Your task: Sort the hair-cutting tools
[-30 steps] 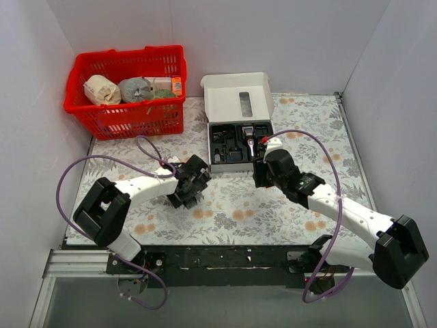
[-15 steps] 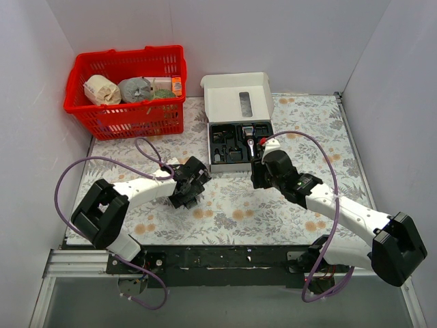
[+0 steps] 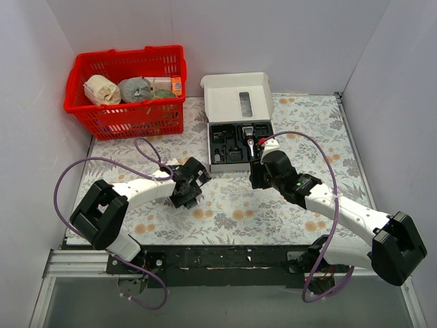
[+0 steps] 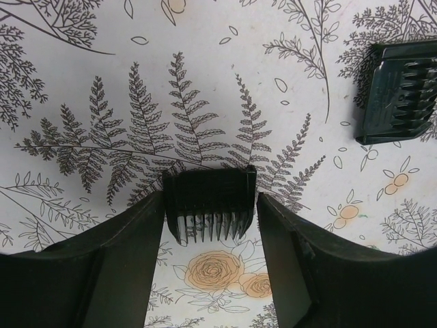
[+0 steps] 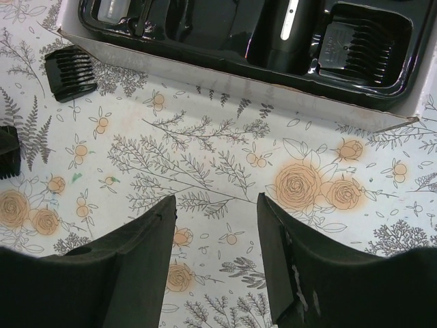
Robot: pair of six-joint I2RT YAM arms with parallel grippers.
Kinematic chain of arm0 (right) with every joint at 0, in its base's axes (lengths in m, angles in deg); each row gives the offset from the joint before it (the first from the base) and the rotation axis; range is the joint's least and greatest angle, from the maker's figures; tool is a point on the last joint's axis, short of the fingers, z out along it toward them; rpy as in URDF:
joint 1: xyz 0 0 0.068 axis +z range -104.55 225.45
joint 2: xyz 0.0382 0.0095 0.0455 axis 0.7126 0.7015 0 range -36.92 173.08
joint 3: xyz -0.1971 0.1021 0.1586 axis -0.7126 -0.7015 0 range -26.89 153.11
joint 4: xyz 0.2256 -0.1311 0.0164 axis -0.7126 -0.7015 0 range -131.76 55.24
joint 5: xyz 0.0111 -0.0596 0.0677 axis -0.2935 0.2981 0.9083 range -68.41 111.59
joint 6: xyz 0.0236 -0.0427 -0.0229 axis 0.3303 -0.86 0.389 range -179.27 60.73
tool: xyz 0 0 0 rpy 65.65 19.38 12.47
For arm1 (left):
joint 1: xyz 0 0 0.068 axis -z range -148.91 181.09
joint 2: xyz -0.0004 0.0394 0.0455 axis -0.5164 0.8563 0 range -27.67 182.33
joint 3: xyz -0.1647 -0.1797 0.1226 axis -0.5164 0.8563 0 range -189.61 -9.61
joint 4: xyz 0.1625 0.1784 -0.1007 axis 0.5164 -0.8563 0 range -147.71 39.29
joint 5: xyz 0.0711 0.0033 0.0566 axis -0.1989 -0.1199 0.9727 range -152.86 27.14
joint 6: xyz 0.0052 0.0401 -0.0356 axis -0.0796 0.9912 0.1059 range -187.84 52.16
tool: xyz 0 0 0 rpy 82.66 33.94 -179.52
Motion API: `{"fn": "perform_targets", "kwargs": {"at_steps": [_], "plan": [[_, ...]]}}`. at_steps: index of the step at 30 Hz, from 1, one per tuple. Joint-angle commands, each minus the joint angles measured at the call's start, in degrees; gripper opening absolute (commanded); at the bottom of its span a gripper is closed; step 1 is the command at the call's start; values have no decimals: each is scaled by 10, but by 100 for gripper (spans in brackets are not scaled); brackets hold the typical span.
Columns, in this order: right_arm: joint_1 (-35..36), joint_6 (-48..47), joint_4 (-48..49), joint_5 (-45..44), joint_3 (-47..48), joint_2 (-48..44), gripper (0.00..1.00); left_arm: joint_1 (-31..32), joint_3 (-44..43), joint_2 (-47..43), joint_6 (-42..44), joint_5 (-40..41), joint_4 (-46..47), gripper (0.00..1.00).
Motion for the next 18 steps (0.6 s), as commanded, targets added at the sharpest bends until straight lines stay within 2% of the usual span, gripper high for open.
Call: {"fn": "perform_targets", "kwargs": {"at_steps": [1,6,9,10,13,18], "plan": [[6,11,29,2,-10,-8,58,-2,2,6,7,-7,-22,55],[9,13,30,3,-14,-15,58,-1,2,13,7,-7,-26,51],[9,11,30,3,-17,-21,58,-2,-1,19,7,-8,-28,44],[9,11,28,3,-18,-24,58,-2,-2,19,8,-9,-29,38],[10,9,26,0,-21,-34,58,-2,-6,18,14,-12,-33,28],[10,4,13,-2,-20,-49,58,-1,-26,5,46,-20,-36,16]]}}
